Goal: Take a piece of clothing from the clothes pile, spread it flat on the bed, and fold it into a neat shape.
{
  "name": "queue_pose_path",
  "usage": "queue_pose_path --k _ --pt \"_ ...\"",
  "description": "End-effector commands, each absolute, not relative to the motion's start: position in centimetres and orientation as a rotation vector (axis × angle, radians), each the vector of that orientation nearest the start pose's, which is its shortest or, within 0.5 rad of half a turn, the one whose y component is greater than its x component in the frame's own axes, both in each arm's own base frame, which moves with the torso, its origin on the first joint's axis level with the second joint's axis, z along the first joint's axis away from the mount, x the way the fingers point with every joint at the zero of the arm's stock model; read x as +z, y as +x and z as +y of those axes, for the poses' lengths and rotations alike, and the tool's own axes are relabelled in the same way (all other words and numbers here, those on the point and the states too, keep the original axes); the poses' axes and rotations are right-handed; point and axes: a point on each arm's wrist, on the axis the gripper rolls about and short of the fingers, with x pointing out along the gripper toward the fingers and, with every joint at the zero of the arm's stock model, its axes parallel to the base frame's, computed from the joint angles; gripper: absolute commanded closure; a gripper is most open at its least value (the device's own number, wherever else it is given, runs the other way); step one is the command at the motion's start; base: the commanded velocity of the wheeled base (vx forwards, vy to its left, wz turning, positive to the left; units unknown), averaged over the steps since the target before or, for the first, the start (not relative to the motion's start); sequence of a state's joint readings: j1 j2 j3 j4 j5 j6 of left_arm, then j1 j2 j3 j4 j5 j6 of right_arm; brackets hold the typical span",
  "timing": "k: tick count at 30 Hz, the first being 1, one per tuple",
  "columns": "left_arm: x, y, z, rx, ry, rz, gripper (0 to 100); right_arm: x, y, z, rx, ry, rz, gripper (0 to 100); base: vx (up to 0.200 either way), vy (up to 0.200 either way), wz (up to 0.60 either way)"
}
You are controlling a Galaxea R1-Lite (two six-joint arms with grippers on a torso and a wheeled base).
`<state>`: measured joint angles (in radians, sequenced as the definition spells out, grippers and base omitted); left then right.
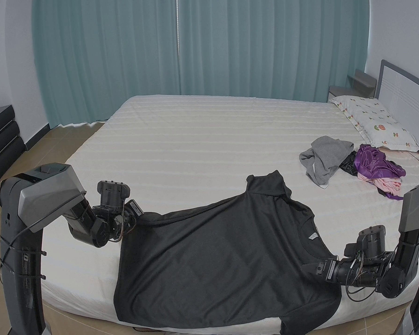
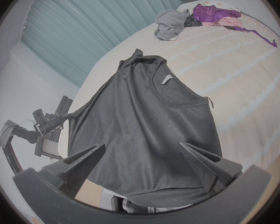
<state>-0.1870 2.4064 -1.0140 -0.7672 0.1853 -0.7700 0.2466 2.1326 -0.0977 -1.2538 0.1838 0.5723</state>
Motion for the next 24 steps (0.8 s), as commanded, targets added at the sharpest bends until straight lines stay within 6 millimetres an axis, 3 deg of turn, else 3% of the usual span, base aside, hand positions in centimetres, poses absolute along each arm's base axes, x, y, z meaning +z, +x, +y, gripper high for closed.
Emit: queue_pose_path --k 1,8,14,20,21,22,24 --pt "-0.6 41.4 -6.8 0.232 -0.646 0.531 100 -0.8 21.4 5.8 0.171 0.510 0.877 0 0.000 0.000 0.00" --pt "1.3 43.7 -6.1 0.237 -0.666 0.427 100 -0.5 23.3 6.1 0.190 0.548 0.765 0 0.000 0.000 0.00" --pt "2.7 45.0 -6.0 0.264 -0.686 0.452 100 -2.1 27.2 7.1 0.202 0.550 0.658 0 0.000 0.000 0.00" --pt "4.2 46.4 -5.2 0.279 -0.711 0.413 100 -1.3 32.5 7.6 0.192 0.556 0.590 0 0.000 0.000 0.00" --pt "4.3 46.4 -5.2 0.280 -0.711 0.415 100 -1.3 32.7 7.7 0.192 0.556 0.590 0 0.000 0.000 0.00" --pt "4.7 46.6 -5.2 0.284 -0.710 0.414 100 -0.8 34.7 7.6 0.174 0.558 0.581 0 0.000 0.000 0.00" --pt "5.0 46.7 -5.2 0.306 -0.701 0.411 100 -0.7 36.5 7.8 0.157 0.557 0.570 0 0.000 0.000 0.00"
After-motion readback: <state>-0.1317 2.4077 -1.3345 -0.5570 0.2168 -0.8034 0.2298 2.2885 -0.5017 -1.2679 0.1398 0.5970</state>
